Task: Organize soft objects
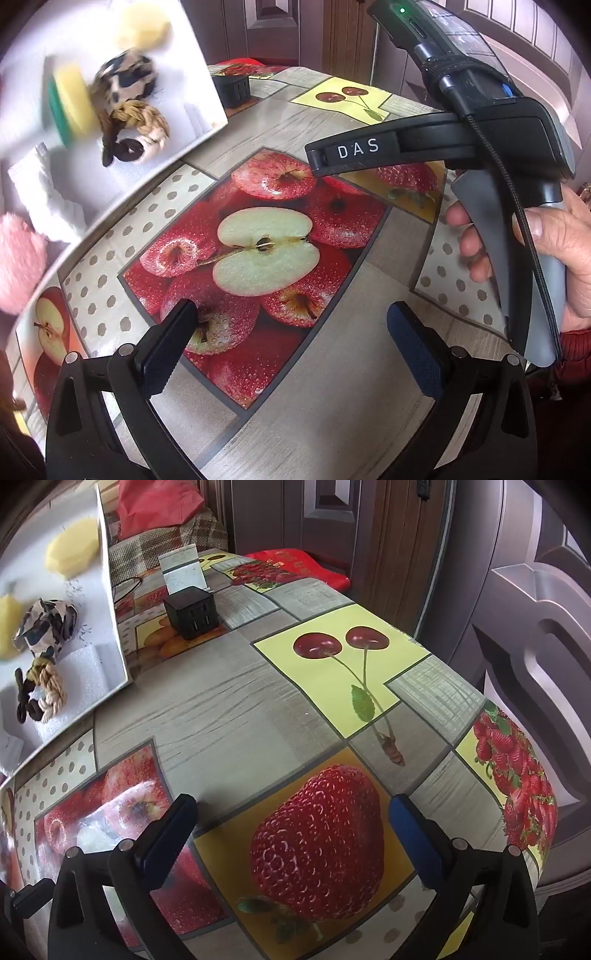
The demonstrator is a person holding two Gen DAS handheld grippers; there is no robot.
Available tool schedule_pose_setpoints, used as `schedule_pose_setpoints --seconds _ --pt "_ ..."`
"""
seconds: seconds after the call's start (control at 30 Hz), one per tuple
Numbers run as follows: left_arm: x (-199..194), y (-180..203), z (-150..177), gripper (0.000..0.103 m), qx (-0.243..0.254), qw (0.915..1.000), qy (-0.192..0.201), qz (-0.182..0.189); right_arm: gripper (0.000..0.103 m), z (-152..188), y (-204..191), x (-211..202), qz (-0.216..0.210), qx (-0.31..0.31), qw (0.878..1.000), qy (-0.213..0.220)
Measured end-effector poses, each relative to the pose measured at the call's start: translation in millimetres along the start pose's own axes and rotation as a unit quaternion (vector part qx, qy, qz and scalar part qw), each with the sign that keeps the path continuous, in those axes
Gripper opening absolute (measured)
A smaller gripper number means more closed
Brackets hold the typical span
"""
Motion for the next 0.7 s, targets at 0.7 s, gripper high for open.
schedule_pose_setpoints --seconds 0.7 --pt "-0.7 -0.6 4.4 0.102 0.000 1.0000 0.000 0.001 0.103 -3.2 -5.1 1.3 0.001 0.000 1.000 0.000"
Point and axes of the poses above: each gripper's, at about its wrist camera, not at the fingertips, and x roughly the way its jaws point, y to its right, z to its underside, the point moved 3 cm from there along x, roughly the way its jaws point, and after that the axes turned 5 degrees about -x, right-handed, at the moved point
